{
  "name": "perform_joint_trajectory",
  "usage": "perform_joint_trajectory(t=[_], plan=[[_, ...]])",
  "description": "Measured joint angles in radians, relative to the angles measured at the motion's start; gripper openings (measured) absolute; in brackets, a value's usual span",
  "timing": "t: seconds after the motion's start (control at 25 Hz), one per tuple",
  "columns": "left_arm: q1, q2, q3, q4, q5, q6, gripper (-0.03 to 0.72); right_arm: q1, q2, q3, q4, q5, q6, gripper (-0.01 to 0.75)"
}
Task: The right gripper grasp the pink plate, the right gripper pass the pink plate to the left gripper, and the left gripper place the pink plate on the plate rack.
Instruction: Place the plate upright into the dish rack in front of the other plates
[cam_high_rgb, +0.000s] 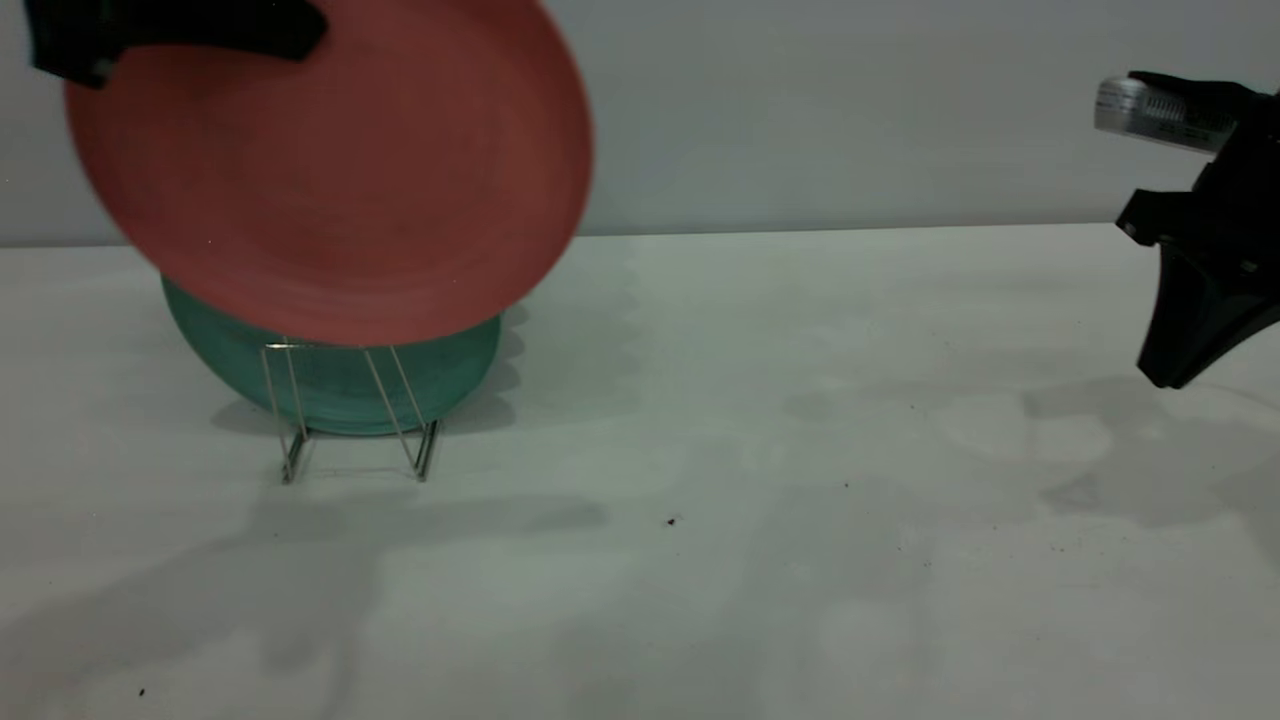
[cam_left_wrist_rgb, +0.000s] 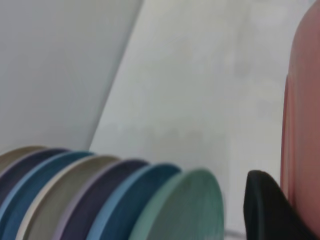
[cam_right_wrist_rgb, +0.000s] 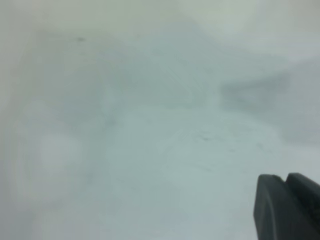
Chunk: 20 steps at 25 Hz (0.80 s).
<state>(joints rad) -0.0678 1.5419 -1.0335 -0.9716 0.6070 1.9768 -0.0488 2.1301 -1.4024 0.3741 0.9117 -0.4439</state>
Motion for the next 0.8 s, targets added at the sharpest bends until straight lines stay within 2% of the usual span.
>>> perform_joint_trajectory(t=[0.16,0.36,0.8], plan=[[0.000,0.003,-0.076,0.276,0.089,-0.170,0.132,0.000,0.000,0.000,-0.049,-0.008,0.044,0.011],[0.000,0.047,-0.174,0.495,0.187,-0.321,0.132,0.000,0.000,0.000,-0.050,-0.009,0.049,0.011],[0.000,0.248,-0.383,0.546,0.219,-0.277,0.132,0.021,0.000,0.000,-0.050,-0.004,0.050,0.011]])
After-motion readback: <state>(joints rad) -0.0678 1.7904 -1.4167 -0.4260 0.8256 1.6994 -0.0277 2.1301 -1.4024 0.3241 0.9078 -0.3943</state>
